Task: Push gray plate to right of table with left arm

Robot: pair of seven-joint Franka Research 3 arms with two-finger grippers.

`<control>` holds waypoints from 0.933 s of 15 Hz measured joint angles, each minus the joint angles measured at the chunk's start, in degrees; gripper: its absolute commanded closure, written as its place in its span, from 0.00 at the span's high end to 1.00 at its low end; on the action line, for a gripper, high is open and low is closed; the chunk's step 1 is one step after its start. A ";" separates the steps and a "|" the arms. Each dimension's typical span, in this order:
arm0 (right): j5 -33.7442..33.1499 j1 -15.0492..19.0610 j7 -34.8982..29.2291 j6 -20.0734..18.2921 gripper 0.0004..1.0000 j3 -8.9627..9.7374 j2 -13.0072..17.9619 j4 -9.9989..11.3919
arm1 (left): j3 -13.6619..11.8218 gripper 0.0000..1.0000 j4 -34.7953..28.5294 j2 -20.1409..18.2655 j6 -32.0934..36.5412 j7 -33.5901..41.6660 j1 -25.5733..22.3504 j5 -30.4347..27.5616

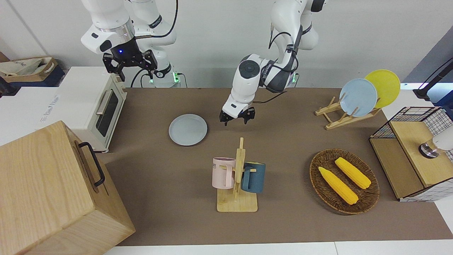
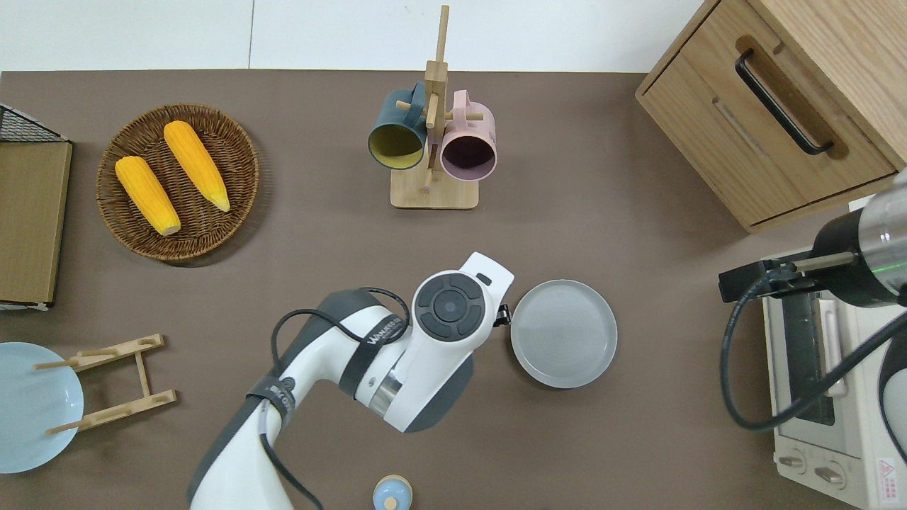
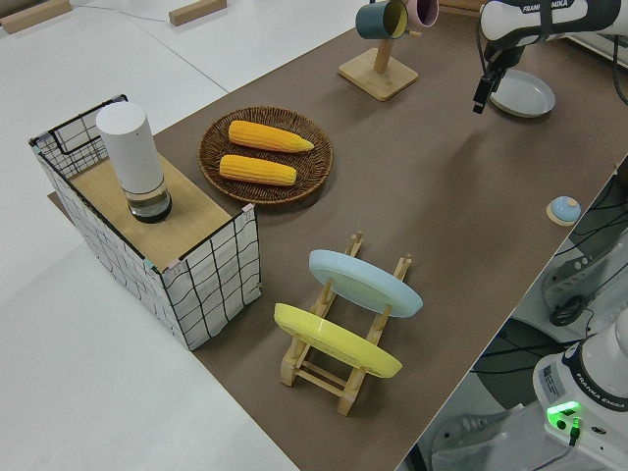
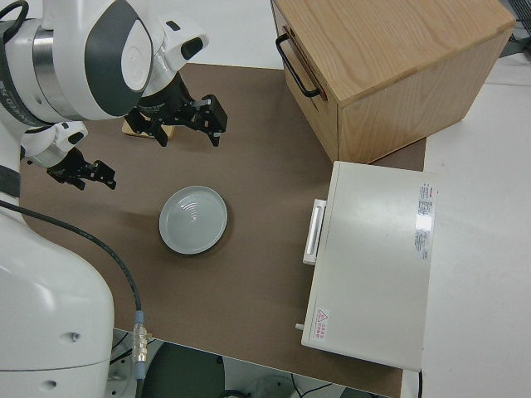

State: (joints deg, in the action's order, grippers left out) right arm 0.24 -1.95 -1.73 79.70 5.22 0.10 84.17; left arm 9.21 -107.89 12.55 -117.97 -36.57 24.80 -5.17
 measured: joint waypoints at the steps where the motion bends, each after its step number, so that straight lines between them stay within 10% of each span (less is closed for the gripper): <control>1: 0.00 0.00 0.00 0.00 0.98 0.00 0.00 0.00 | -0.07 0.99 0.07 -1.66 2.45 1.92 -1.56 -0.12; 14: 0.00 0.00 0.00 0.00 0.98 0.00 0.00 0.00 | -1.82 0.99 4.89 -16.13 24.04 28.83 -22.94 0.15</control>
State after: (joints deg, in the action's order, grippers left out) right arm 0.24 -1.95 -1.73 79.70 5.22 0.10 84.17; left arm 7.39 -103.01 -3.58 -93.92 -7.74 1.86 -5.03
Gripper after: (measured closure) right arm 0.013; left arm 0.004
